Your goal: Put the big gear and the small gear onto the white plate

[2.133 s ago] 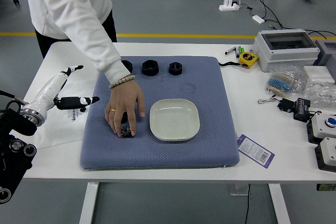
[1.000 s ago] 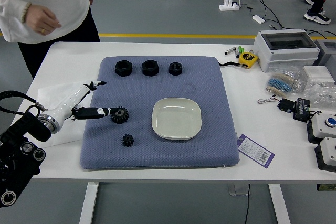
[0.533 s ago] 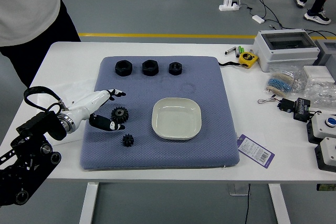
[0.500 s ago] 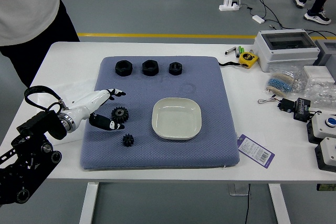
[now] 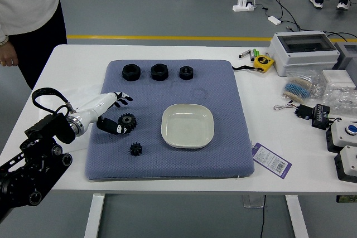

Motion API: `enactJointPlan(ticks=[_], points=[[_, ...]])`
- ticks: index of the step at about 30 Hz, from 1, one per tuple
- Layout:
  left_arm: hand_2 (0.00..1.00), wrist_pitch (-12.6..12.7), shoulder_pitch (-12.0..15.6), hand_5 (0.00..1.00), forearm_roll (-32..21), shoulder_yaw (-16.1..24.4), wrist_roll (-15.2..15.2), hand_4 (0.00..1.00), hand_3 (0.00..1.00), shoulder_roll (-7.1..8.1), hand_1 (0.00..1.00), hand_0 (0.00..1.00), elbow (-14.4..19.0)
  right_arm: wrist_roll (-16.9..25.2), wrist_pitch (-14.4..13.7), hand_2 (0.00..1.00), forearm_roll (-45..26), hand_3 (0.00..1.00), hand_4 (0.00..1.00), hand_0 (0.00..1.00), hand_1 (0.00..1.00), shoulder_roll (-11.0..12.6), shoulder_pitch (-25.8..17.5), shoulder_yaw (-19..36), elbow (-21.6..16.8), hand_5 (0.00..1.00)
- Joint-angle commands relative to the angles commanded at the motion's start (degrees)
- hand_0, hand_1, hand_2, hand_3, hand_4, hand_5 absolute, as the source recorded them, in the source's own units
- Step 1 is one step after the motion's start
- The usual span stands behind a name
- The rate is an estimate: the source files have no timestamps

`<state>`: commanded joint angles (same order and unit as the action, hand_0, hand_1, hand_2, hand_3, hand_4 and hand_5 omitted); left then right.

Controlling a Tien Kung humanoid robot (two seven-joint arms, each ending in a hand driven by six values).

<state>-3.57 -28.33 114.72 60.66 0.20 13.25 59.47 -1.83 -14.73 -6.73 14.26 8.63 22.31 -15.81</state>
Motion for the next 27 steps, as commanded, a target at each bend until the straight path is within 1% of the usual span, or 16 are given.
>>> enactJointPlan(ticks=[5, 6, 11, 12, 17, 18, 20, 23, 24, 27], points=[[0.749, 0.4, -0.9, 0.165, -0.3, -1.4, -0.3, 0.986, 0.796, -0.40, 0.690, 0.670, -1.5, -0.1, 0.0, 0.729, 0.3, 0.580, 0.842, 0.650, 0.654, 0.0, 0.1, 0.2, 0.0, 0.681], [0.706, 0.6, -1.1, 0.113, -0.4, -1.8, -0.5, 0.935, 0.786, -0.54, 0.656, 0.623, -1.9, -0.1, 0.0, 0.730, 0.3, 0.580, 0.842, 0.650, 0.654, 0.0, 0.1, 0.2, 0.0, 0.680], [0.706, 0.9, -1.7, 0.113, 0.0, -2.9, -0.7, 0.935, 0.786, -0.97, 0.656, 0.623, -3.0, -0.2, 0.0, 0.730, 0.5, 0.580, 0.842, 0.650, 0.654, 0.0, 0.1, 0.3, 0.0, 0.680], [0.609, 1.0, -1.7, 0.002, 0.1, -3.1, -0.7, 0.675, 0.706, -1.03, 0.564, 0.519, -3.0, -0.2, 0.0, 0.729, 0.5, 0.581, 0.843, 0.649, 0.654, 0.0, 0.1, 0.3, 0.0, 0.682], [0.609, 2.0, -1.9, 0.002, 0.2, -3.8, -1.4, 0.675, 0.706, -1.42, 0.564, 0.519, -3.0, -0.1, 0.0, 0.729, 0.4, 0.581, 0.843, 0.649, 0.654, 0.0, 0.2, 0.2, 0.0, 0.682], [0.500, 2.1, -2.0, 0.002, 0.2, -3.9, -1.5, 0.343, 0.568, -1.48, 0.455, 0.383, -3.0, -0.1, 0.0, 0.729, 0.5, 0.580, 0.844, 0.650, 0.654, 0.0, 0.2, 0.2, 0.0, 0.681], [0.500, 2.0, -2.2, 0.002, 0.3, -4.1, -1.5, 0.343, 0.568, -1.60, 0.455, 0.383, -3.3, -0.1, 0.0, 0.729, 0.5, 0.580, 0.844, 0.650, 0.654, 0.0, 0.2, 0.2, 0.0, 0.681], [0.500, 1.3, -2.1, 0.002, 0.3, -4.2, -0.9, 0.343, 0.568, -1.67, 0.455, 0.383, -3.6, -0.1, 0.0, 0.729, 0.5, 0.580, 0.844, 0.650, 0.654, 0.1, 0.2, 0.2, 0.0, 0.681], [0.411, 1.3, -2.1, 0.002, 0.3, -4.2, -0.9, 0.228, 0.496, -1.67, 0.363, 0.317, -3.6, -0.1, 0.0, 0.729, 0.4, 0.581, 0.844, 0.650, 0.654, 0.1, 0.2, 0.2, 0.0, 0.682], [0.411, 1.3, -1.9, 0.002, 0.3, -4.3, -0.9, 0.228, 0.496, -1.57, 0.363, 0.317, -3.5, 0.0, 0.0, 0.729, 0.3, 0.581, 0.844, 0.650, 0.654, 0.0, 0.1, 0.2, 0.0, 0.682]])
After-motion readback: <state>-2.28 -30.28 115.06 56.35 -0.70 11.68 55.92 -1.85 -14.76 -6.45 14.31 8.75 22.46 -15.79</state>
